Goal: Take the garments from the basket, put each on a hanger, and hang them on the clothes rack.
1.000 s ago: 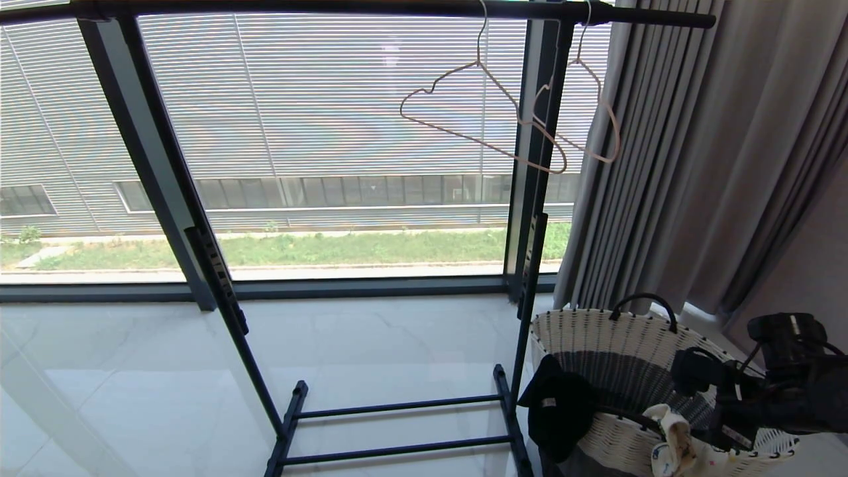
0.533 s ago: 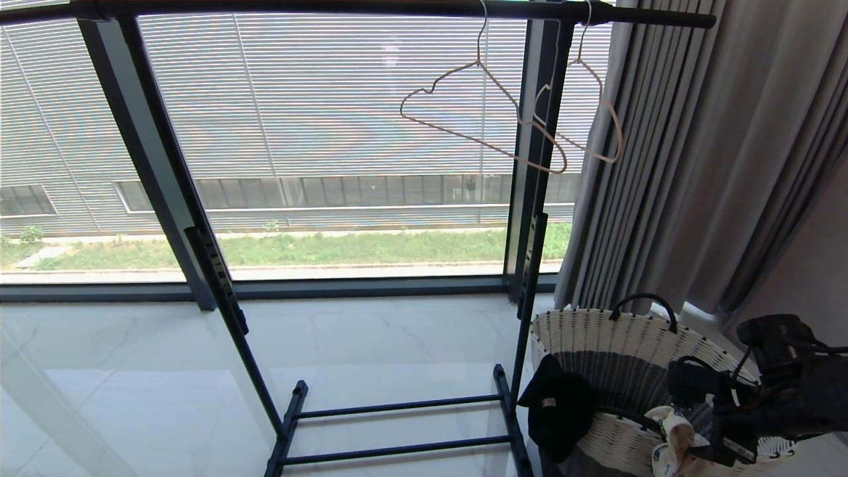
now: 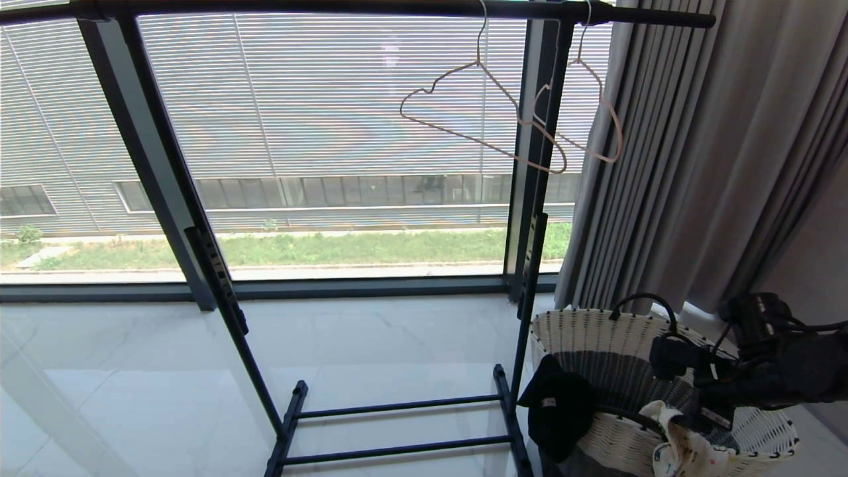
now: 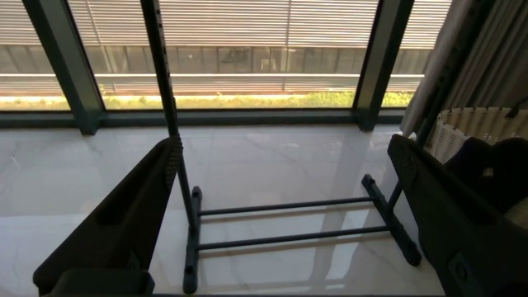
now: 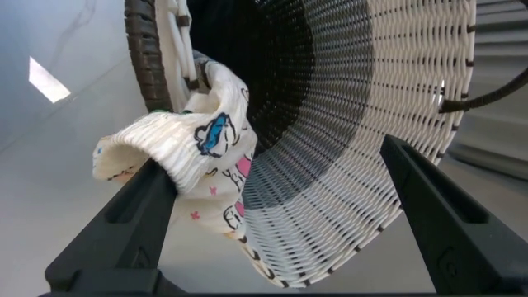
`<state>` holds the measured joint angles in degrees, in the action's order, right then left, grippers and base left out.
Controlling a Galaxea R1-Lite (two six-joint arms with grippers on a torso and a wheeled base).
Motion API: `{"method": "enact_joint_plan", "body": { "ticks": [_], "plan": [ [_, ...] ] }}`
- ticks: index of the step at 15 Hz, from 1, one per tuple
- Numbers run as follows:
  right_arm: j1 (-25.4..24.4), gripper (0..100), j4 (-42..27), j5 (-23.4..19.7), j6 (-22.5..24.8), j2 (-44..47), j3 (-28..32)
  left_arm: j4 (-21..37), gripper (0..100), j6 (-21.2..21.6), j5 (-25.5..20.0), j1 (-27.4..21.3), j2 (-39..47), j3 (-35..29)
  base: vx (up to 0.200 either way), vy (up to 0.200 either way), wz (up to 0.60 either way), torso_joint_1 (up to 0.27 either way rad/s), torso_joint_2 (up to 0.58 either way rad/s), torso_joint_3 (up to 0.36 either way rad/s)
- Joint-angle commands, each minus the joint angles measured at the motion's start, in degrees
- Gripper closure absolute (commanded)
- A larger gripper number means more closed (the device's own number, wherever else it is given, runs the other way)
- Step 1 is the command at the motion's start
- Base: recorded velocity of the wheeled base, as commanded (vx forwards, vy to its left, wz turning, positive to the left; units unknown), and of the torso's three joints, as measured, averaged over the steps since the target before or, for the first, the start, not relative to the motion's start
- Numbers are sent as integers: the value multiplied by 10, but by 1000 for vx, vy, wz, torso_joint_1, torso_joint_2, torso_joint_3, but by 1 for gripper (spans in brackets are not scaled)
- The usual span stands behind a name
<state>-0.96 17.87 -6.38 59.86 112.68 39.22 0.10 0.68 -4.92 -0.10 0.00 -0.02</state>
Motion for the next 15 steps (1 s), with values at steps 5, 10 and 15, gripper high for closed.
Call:
{"method": "enact_joint_plan", "body": {
  "ticks": [5, 10, 15],
  "plan": [
    [-12, 0, 37, 2, 1, 28, -2, 0, 0, 0, 0, 0, 1, 0, 0, 0, 0, 0, 0, 0],
    [-12, 0, 55, 8, 2, 42, -3, 0, 0, 0, 0, 0, 1, 0, 0, 0, 0, 0, 0, 0],
    [-12, 0, 72, 6, -1, 41, -12, 0, 0, 0, 0, 1, 0, 0, 0, 0, 0, 0, 0, 0]
  ]
}}
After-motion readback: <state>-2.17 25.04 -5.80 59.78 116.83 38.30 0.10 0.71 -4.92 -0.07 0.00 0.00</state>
